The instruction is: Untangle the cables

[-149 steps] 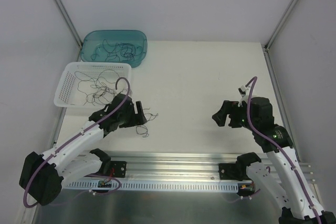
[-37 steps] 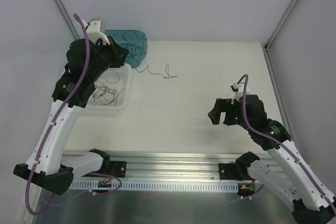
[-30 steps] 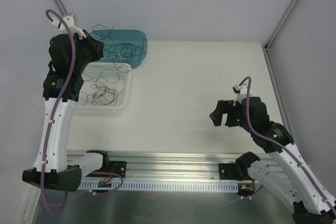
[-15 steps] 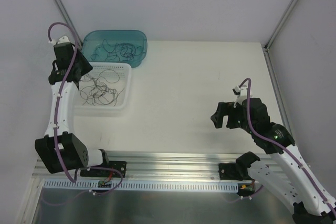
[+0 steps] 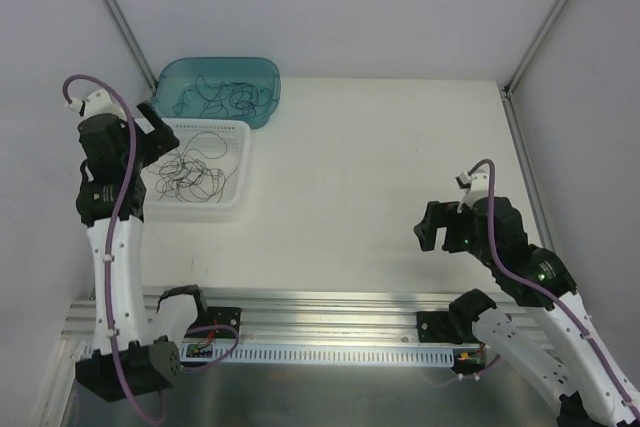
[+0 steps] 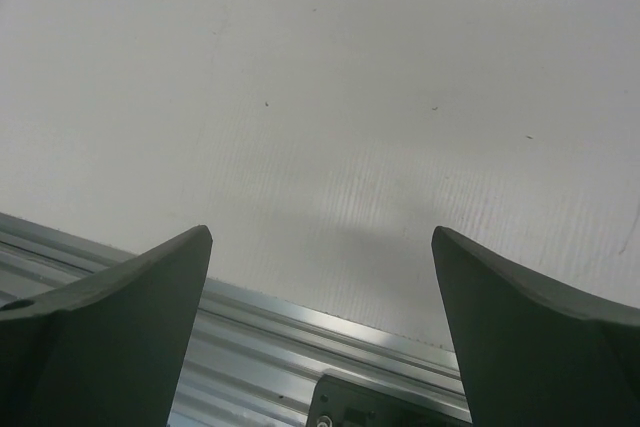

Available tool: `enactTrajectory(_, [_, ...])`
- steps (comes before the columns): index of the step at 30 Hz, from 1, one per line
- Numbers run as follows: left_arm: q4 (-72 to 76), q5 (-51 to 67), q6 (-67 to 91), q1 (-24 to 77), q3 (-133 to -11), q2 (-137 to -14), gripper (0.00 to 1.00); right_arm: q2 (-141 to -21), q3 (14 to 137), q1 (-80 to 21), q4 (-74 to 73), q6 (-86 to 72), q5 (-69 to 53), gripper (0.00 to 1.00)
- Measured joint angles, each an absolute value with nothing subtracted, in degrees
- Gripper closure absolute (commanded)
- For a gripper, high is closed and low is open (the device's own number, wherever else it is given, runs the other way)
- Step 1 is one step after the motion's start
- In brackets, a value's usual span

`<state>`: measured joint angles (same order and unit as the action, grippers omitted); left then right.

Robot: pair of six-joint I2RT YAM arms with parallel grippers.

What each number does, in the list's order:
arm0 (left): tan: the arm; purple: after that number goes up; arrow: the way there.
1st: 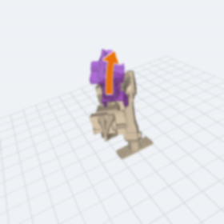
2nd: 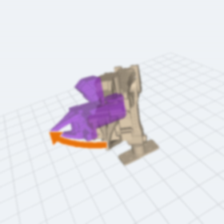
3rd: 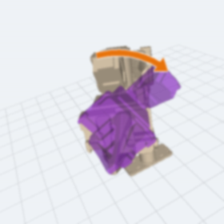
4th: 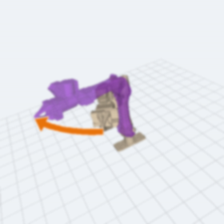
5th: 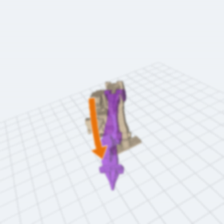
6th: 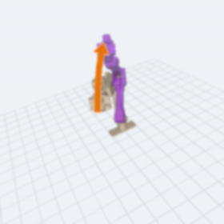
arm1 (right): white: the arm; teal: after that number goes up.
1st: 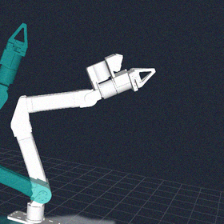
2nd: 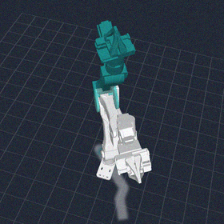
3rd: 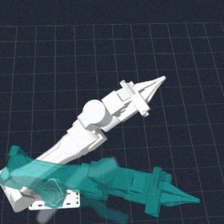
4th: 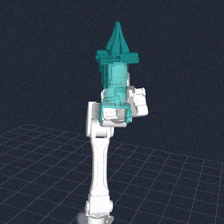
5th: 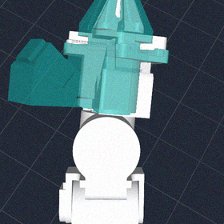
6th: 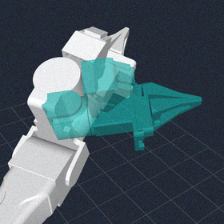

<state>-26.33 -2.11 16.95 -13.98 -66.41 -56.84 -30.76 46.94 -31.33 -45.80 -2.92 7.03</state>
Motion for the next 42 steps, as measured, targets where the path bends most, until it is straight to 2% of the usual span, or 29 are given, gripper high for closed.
enactTrajectory(7, [-32.7, -0.1, 13.8, -13.6, -65.7, -39.6, 0.01, -26.1, 53.6, -31.3, -51.9, -1.9, 14.5, 0.03])
enactTrajectory(12, [-39.0, 1.6, 10.7, -6.3, -65.7, -29.1, 0.01, -22.2, 59.2, -31.3, -56.1, -1.5, 21.9, 0.03])
enactTrajectory(22, [-50.4, -6.4, 10.9, 5.2, -58.8, -14.2, 0.01, -11.5, 61.3, -31.3, -62.5, -1.5, 30.4, 0.03])
enactTrajectory(30, [-55.2, -10.6, 14.1, 7.6, -58.6, -1.0, 0.01, -2.2, 62.0, -31.3, -63.8, -1.4, 31.1, 0.03])
enactTrajectory(42, [-61.1, -15.1, 17.6, 7.6, -60.3, -0.1, 0.01, -0.3, 62.3, -31.3, -65.4, -1.4, 31.2, 0.03])
